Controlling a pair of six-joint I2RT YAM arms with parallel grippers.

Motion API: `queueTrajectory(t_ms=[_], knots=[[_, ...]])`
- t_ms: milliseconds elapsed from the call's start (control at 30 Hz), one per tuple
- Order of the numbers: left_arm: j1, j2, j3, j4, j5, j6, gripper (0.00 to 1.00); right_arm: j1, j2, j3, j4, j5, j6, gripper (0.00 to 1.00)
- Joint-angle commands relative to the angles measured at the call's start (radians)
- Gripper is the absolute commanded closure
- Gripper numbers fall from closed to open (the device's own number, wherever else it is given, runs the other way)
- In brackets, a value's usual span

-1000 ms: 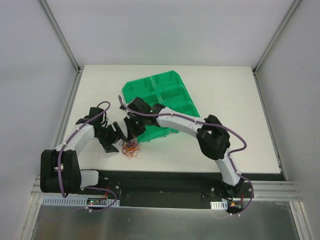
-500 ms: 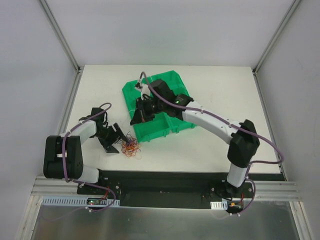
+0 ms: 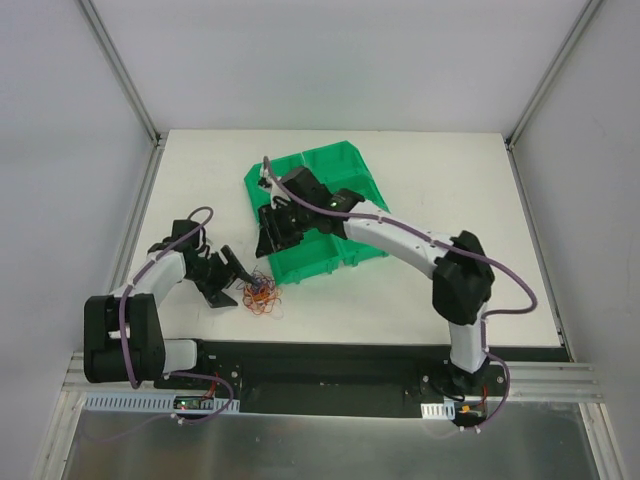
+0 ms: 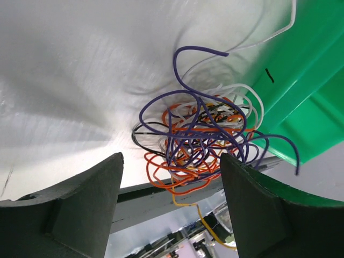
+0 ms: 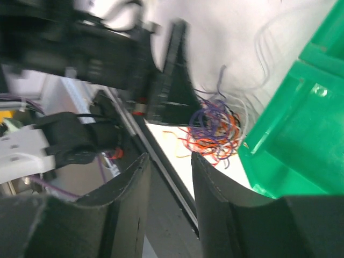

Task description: Untangle the cables

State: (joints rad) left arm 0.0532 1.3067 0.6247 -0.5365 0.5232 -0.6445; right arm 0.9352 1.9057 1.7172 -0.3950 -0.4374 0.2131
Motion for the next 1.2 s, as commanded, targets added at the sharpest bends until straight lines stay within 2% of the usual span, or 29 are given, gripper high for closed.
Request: queueTrajectory(t_ms=[0, 133, 433, 767, 967, 1067, 1167], knots=[[0.048, -0.067, -0.017, -0.066, -0.015, -0.004, 0.29, 0.014, 0.102, 0.042, -0.044, -0.012, -0.069, 0.61], [0.086, -0.090, -0.005, -0.103, -0.077, 0.031, 0.30, 0.033, 0.168, 0.077, -0.050, -0.026, -0.115, 0.59], [0.102, -0.035, 0.032, -0.106, -0.029, 0.065, 0.35, 0.079, 0.277, 0.179, -0.080, -0.050, -0.136, 0.57], [0.102, -0.009, 0.033, -0.099, -0.003, 0.075, 0.35, 0.099, 0.300, 0.157, -0.084, -0.009, -0.149, 0.57], [0.102, 0.008, 0.020, -0.079, 0.041, 0.077, 0.35, 0.116, 0.331, 0.199, -0.094, 0.025, -0.161, 0.59], [0.102, 0.025, 0.017, -0.068, 0.069, 0.075, 0.34, 0.122, 0.349, 0.225, -0.099, 0.034, -0.167, 0.62], [0.102, 0.035, 0.009, -0.056, 0.077, 0.072, 0.31, 0.126, 0.352, 0.240, -0.108, 0.045, -0.162, 0.74]])
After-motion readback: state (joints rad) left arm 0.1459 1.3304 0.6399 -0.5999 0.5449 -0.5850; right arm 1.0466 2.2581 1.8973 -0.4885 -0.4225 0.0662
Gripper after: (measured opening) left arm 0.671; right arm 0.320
